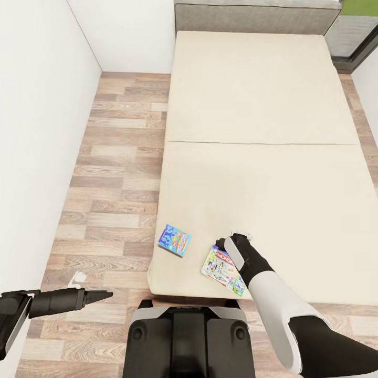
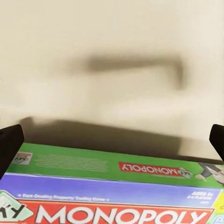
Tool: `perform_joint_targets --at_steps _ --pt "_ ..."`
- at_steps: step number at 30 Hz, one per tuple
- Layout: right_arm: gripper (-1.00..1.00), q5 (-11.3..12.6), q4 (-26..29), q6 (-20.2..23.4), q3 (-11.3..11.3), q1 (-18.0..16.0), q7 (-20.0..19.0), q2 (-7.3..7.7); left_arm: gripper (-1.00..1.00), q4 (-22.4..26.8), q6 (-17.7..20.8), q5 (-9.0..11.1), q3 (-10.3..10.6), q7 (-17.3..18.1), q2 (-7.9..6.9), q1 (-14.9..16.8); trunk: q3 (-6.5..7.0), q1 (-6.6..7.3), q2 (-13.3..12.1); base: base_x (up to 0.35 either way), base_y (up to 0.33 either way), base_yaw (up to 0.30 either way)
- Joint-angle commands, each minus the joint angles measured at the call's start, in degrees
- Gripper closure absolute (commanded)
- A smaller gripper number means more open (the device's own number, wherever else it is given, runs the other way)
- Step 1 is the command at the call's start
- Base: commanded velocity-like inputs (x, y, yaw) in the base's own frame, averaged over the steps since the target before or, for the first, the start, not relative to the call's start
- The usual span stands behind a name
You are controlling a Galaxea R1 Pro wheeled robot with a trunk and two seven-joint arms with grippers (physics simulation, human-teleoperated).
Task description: Put all the toys in the child's room - the three board games (two on the bed and one on the table), the two jigsaw puzzles on the table, and the tennis ball on the table - inside the toy box on the table in the child's room.
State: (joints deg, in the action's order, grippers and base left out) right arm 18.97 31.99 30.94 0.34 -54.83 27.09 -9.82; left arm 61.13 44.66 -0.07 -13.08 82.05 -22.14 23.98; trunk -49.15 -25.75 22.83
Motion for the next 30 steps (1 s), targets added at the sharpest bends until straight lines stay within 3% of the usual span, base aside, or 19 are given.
perform_joint_targets --at_steps 1,30 --pt "-1.0 0.4 0.1 0.2 0.0 0.0 0.4 0.03 -1.0 0.0 0.6 0.0 0.0 0.2 -0.01 0.0 -0.06 -0.03 0.1 0.0 0.0 0.0" --pt "-1.0 0.4 0.1 0.2 0.0 0.0 0.4 0.06 -1.0 0.0 0.6 0.0 -0.1 0.2 -0.01 0.0 -0.06 -0.03 0.1 -0.042 0.0 0.0"
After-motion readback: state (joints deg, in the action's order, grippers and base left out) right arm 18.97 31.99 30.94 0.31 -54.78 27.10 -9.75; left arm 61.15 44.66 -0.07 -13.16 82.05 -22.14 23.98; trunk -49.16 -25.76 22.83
